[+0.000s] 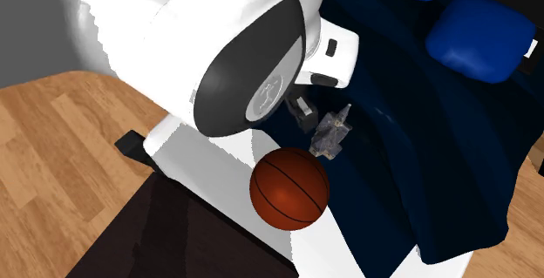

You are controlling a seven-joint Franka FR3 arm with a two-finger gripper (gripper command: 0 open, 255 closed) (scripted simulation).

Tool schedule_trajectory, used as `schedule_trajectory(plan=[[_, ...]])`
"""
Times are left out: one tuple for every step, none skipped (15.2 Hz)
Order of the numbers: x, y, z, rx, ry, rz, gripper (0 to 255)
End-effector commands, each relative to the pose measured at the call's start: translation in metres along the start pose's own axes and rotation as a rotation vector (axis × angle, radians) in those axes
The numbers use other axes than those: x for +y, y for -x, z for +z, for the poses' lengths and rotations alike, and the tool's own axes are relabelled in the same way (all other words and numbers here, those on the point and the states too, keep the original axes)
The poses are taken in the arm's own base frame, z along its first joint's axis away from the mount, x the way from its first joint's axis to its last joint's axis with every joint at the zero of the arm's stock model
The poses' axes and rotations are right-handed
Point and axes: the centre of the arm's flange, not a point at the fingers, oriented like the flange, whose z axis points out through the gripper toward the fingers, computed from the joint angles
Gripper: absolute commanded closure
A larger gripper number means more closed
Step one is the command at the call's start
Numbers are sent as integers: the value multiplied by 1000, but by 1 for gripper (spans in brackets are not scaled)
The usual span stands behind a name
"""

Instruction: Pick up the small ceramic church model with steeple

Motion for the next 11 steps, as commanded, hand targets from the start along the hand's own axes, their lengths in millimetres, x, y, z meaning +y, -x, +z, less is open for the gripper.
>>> schedule_trajectory(plan=[[-5,-17,20,13,6,35,0],[-6,-25,30,19,10,52,0],[-7,-34,39,25,13,68,0],[-8,-42,49,31,17,85,0],[-8,-50,58,37,20,102,0],[-9,-59,68,43,24,118,0],[-9,-67,77,49,27,135,0],[-9,-76,86,55,31,152,0],[-9,-84,96,61,34,168,0],[-9,-93,105,67,37,185,0],[-9,-102,114,73,41,202,0]])
